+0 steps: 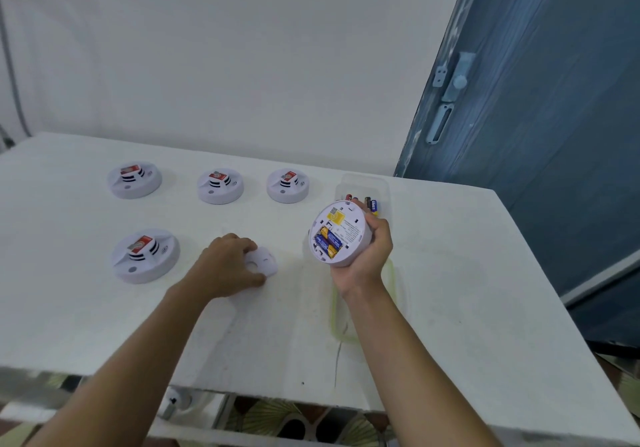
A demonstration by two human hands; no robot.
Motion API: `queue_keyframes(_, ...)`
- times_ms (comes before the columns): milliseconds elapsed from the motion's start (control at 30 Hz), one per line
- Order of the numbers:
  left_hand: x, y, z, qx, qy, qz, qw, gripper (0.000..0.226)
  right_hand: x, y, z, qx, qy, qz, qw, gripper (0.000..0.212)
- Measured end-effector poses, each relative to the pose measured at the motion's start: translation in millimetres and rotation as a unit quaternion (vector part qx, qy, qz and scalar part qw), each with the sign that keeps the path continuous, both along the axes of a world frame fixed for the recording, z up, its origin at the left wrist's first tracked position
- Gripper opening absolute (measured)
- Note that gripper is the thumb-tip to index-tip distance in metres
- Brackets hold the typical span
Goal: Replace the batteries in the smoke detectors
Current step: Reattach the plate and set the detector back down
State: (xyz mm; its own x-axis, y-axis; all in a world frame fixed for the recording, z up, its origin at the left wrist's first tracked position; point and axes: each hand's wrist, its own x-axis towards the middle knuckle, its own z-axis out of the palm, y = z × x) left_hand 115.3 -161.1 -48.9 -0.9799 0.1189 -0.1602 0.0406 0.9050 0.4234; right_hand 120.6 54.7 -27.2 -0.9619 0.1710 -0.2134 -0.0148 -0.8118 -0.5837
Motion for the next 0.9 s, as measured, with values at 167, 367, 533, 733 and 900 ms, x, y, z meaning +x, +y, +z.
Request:
queue_keyframes(167,2.1,12.6,17.0,0.094,0.066,0.032,0.993,0.062,4.4,0.2,1.9,-0.001,0.001,0.005,1.000,0.036)
queue_keyframes(367,14.7,48.2,57.1,0.274,0.127,0.040,0.952,0.045,7.9,-0.1,7.2,0.006,0.002,0.011,1.000,0.033)
queue_keyframes(533,21.3,74.6,73.5,0.338,0.150,0.009,0.929,0.041,8.4,0.2,13.1,0.012,0.021,0.032,0.999,0.050)
queue_keyframes(733,24.2,95.2,75.5,0.314,0.170,-0.007,0.934,0.044,6.0,2.5,12.5,0.018,0.037,0.057,0.997,0.047)
queue_keyframes(900,24.1,105.3,73.5,0.292,0.183,0.010,0.939,0.049,5.5,5.0,14.3,0.029,0.060,0.051,0.997,0.042)
